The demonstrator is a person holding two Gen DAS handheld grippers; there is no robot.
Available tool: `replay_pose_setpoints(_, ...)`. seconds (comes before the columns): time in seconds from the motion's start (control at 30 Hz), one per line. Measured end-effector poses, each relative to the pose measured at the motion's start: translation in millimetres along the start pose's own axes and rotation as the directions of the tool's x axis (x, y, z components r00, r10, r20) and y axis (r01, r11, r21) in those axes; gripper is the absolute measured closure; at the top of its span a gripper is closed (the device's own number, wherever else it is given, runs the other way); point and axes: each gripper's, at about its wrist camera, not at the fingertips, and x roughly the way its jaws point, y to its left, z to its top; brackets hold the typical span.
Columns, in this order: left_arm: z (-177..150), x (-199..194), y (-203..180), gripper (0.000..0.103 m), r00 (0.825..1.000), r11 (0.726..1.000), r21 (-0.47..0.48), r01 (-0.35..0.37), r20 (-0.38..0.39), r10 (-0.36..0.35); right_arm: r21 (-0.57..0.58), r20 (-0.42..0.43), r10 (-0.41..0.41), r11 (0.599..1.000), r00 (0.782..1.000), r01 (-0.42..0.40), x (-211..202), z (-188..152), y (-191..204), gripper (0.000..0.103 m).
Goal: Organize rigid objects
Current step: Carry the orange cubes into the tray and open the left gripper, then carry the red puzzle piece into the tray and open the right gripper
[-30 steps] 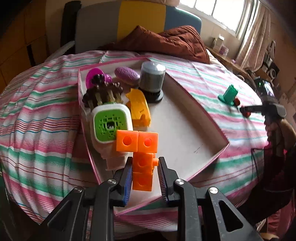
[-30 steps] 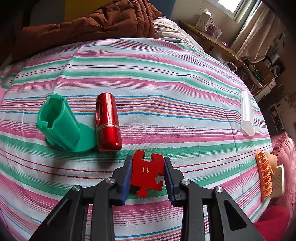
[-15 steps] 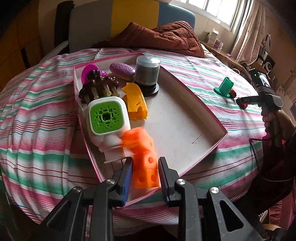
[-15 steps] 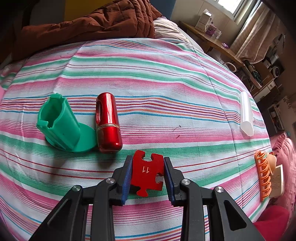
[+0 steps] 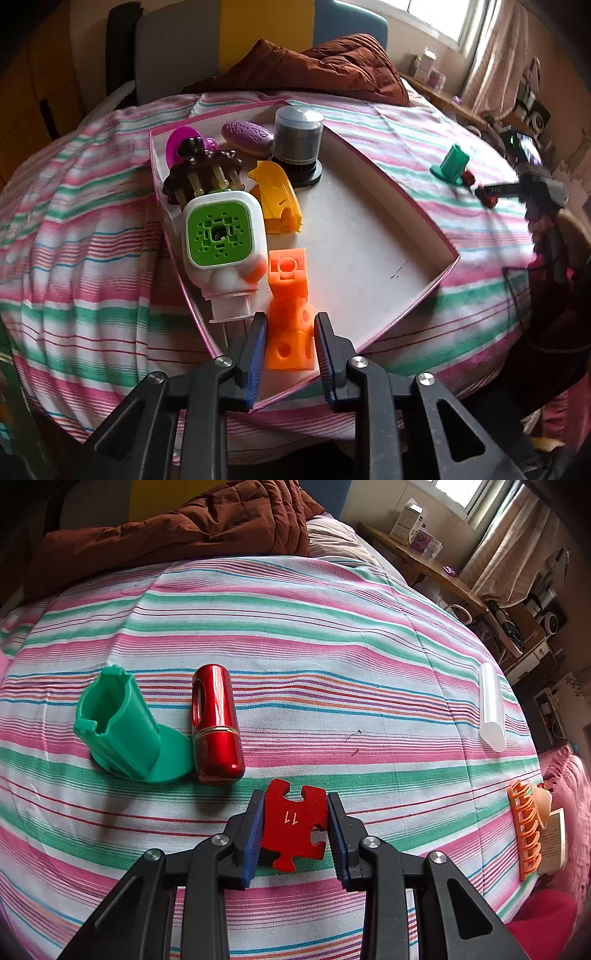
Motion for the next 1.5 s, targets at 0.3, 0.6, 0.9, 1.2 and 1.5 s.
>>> replay_pose_setpoints(0.3,7.2,-14.5,-2.8,0.076,0.999,0.999,-0.013,-0.032,0.043,0.033,-0.004,0.000,-0.002,1.000,1.000,0.002,-0.5,0.6,3.0,0.069)
replay_pose_setpoints(0.6,8.6,-22.0,-11.6,0.076,0.995,0.998,0.013,-0.065,0.072,0.064,-0.004,-0.001,0.007,1.000,1.000,-0.007,-3.1,-1.9,5.1,0.070)
replay_pose_setpoints(0.9,13.3,-32.1,-13.1,0.074,0.989,0.994,0.021,-0.105,0.111,0.102,-0.015,-0.012,0.030,0.999,0.999,-0.030,-10.0,-6.6,11.3,0.070)
replay_pose_setpoints(1.2,16.2,-42.3,-9.3,0.074,0.984,0.996,-0.022,-0.087,0.151,0.089,0.005,-0.038,0.083,0.997,0.996,-0.083,-18.0,-15.3,12.6,0.070)
replay_pose_setpoints(1.5,14.7,-38.2,6.0,0.074,0.987,0.991,-0.126,-0.039,0.150,0.058,-0.012,-0.086,0.220,0.975,0.972,-0.222,-39.6,-38.7,29.3,0.071)
